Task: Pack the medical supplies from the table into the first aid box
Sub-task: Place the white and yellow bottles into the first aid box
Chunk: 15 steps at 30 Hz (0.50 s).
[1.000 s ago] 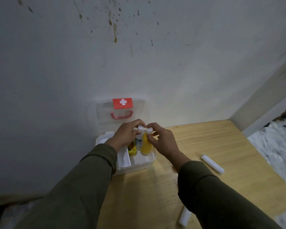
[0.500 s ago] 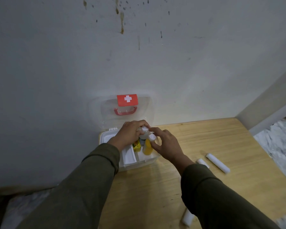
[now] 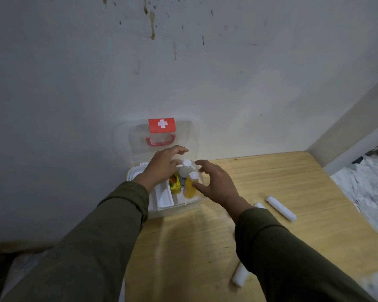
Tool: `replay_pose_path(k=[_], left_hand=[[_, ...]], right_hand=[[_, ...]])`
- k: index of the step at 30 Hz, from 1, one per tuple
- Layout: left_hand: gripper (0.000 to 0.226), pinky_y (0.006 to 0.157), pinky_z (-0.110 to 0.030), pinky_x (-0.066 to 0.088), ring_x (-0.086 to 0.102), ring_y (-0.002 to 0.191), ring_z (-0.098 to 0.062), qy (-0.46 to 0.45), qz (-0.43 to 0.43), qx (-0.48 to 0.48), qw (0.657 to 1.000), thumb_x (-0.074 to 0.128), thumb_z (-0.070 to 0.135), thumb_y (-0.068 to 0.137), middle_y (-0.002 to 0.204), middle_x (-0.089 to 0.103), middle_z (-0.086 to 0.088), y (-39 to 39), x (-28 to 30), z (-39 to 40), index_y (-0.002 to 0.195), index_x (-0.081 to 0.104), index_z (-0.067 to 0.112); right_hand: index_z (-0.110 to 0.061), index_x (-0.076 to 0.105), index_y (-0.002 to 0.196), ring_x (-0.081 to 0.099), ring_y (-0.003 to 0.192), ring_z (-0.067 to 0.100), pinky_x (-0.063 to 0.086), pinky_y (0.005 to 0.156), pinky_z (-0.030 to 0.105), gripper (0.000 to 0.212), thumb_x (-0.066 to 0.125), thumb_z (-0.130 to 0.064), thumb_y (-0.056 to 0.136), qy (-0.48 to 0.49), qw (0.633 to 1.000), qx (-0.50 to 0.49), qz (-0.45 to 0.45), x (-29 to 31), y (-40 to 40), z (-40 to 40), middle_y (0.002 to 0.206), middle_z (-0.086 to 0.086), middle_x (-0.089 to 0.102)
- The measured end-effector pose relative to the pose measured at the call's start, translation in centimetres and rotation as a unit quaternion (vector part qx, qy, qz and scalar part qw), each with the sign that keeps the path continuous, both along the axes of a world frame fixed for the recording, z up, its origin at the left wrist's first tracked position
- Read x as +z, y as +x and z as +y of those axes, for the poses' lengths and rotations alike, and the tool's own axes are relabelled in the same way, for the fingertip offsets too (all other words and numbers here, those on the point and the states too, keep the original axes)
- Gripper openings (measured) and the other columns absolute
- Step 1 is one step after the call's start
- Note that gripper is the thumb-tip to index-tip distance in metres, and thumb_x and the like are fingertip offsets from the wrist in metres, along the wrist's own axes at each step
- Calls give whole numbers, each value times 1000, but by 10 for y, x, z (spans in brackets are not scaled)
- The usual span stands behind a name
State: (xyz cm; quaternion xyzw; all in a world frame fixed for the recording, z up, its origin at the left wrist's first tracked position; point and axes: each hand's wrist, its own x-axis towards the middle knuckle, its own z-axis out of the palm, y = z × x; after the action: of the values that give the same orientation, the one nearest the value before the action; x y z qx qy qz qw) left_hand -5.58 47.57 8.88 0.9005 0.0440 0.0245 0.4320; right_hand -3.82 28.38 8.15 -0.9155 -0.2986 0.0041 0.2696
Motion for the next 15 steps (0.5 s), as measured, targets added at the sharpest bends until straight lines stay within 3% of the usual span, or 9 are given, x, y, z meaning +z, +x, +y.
replay_pose_path(k=[4,15], left_hand=[[37,94,-22,36,53,119,-17,-15,-23,44,999,51,7,94,128,59,3,0,12,-18,125,54,26],[34,90,-22,36,56,114,-17,3,-84,65,994,54,12,93,124,63,4,0,41,-127,125,54,24]], right_hand=[[-23,47,127,57,97,18,43,78,26,53,70,-32,80,45,999,-25,-14,18,7,-23,107,3,63],[-27,44,128,54,87,10,48,77,28,53,69,-31,81,-7,1000,-10,-28,39,32,-142,106,-1,61]])
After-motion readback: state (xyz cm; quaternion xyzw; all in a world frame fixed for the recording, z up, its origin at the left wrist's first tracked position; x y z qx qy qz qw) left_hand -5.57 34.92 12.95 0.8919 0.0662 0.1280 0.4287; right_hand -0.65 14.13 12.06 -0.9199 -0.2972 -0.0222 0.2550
